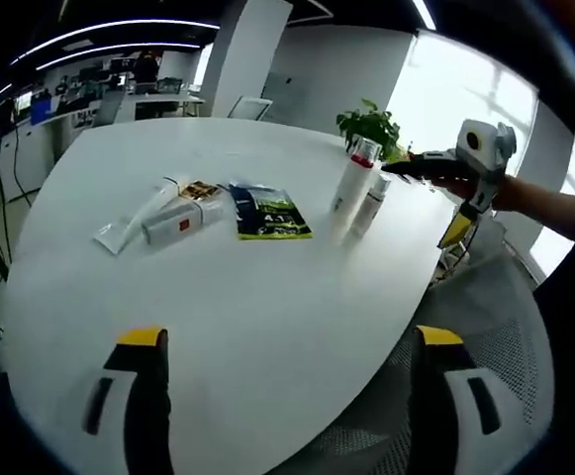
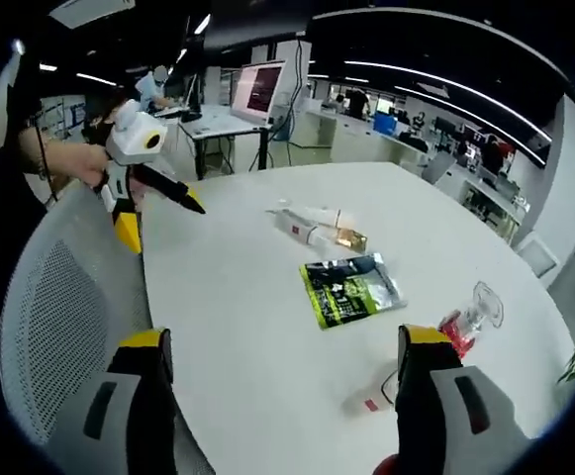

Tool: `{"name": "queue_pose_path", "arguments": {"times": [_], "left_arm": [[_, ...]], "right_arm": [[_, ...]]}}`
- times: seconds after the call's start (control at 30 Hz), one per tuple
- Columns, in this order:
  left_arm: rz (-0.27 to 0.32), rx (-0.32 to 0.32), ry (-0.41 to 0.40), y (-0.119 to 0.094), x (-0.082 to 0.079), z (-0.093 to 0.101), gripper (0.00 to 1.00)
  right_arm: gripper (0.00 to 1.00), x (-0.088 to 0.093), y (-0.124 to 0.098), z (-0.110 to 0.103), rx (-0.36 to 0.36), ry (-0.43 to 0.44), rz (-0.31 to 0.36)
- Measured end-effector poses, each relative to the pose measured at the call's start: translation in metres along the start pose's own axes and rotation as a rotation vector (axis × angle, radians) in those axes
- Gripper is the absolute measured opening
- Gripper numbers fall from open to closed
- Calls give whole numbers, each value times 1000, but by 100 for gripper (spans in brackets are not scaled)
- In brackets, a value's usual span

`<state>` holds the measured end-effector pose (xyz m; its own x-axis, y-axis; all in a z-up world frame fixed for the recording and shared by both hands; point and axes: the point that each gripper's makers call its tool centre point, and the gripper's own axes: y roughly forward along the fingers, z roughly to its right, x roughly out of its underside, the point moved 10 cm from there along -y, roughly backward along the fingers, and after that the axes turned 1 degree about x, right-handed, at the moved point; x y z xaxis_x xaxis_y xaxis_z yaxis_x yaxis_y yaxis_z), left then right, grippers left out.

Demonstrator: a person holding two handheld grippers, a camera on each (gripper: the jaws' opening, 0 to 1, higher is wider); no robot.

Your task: Arrange the skincare products in the storage area until every visible bottle or jar stands upright without overlapping.

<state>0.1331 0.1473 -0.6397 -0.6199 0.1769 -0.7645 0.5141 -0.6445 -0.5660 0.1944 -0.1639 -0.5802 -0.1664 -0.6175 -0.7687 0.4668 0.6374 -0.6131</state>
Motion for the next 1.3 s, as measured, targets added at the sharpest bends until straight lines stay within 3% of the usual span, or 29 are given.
{"name": "queue_pose_path", "arguments": {"times": [0.23,0.47,0.73,0.93,1.3], "left_arm": [[-20,4,36,2,3,2,94],[-18,-2,39,0,5,3,93],[-11,0,28,1,5,1,93],[-3,5,21,0,5,1,93],[-10,11,38,1,6,2,93]], "right_arm": [[91,-44,17,21,-42,-129,21],[88,-96,52,45,-80,-249,57],[85,-140,89,66,-92,-333,52],[80,-157,131,84,-98,-419,-33],[81,-188,187,85,-210,-516,-77]]}}
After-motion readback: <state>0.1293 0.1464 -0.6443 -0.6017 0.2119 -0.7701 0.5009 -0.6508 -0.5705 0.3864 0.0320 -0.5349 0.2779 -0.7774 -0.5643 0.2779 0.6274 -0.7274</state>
